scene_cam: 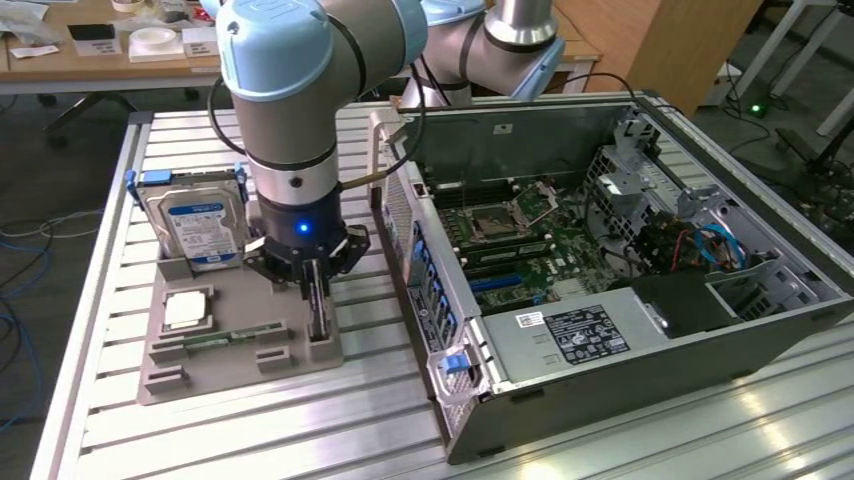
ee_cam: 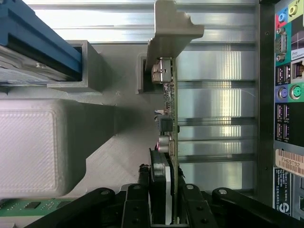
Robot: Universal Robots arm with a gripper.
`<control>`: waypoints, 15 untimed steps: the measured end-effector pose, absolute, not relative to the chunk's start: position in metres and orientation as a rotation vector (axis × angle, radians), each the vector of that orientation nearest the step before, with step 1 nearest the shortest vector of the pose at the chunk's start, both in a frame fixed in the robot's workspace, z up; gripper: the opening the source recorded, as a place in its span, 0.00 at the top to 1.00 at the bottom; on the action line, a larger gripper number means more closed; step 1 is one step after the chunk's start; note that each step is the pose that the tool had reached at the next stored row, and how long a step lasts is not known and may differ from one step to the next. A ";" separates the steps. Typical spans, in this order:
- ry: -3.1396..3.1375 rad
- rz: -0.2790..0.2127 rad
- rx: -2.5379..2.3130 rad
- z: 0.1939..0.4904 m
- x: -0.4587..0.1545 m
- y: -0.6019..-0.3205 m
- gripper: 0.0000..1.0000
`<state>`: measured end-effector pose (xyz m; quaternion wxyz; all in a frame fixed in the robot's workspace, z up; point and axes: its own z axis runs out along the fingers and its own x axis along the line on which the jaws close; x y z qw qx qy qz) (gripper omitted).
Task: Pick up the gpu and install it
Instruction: 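Pick up the gpu and move the gpu toward the slot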
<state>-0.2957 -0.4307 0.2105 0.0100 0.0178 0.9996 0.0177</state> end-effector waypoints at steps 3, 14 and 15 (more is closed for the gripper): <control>3.121 0.055 0.056 0.211 -0.296 -0.431 0.70; 3.121 0.055 0.055 0.210 -0.296 -0.431 0.72; 3.121 0.055 0.055 0.210 -0.296 -0.431 0.72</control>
